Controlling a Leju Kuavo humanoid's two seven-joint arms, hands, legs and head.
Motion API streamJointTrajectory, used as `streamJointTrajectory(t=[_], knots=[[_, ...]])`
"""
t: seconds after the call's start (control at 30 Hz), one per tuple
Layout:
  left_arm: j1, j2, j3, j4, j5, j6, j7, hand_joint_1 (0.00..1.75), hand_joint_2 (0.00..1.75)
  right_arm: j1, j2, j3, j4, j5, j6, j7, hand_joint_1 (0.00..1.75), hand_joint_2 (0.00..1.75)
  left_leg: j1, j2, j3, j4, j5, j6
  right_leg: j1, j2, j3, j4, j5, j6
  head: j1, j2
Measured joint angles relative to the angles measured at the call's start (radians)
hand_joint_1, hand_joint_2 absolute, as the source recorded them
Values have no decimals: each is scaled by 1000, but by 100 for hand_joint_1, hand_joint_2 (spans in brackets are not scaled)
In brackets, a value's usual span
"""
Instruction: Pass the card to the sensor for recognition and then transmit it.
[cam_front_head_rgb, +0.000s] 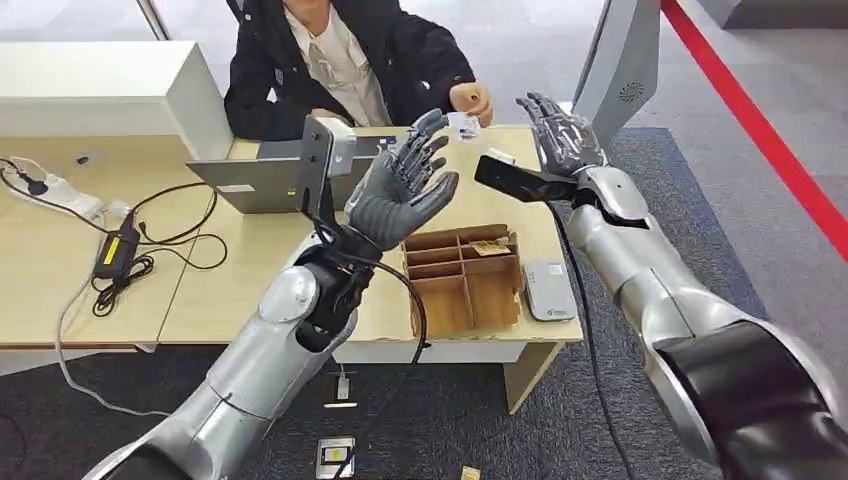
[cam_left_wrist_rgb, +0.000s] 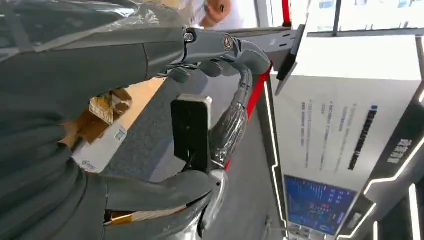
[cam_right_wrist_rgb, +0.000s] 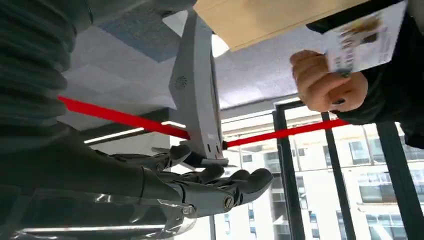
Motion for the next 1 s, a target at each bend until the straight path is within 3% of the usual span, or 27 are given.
streamJointTrajectory(t=[0.23, 0.37, 0.6, 0.83, 1.0], knots=[[13, 21, 0, -11, -16, 33, 14, 0, 175, 2, 0, -38, -27, -171, -40, -118, 0, 175, 0, 0, 0, 0, 0, 0, 0, 0, 0, 0, 0, 0, 0, 0], [29, 36, 7, -17, -44, 49, -2, 0, 175, 20, -3, -62, -66, -271, 18, -134, 0, 175, 0, 0, 0, 0, 0, 0, 0, 0, 0, 0, 0, 0, 0, 0], [58, 58, 37, -37, -90, 70, -16, 0, 175, 114, -30, -67, -182, -342, 115, -87, 0, 175, 0, 0, 0, 0, 0, 0, 0, 0, 0, 0, 0, 0, 0, 0], [75, 74, 61, -67, -108, 93, -11, 0, 175, 168, -59, -67, -276, -362, 145, -63, 0, 175, 0, 0, 0, 0, 0, 0, 0, 0, 0, 0, 0, 0, 0, 0], [93, 96, 98, -98, -127, 125, 7, 0, 175, 237, -89, -66, -374, -415, 205, 6, 0, 175, 0, 0, 0, 0, 0, 0, 0, -1, 1, 0, 0, 0, 0, 0]])
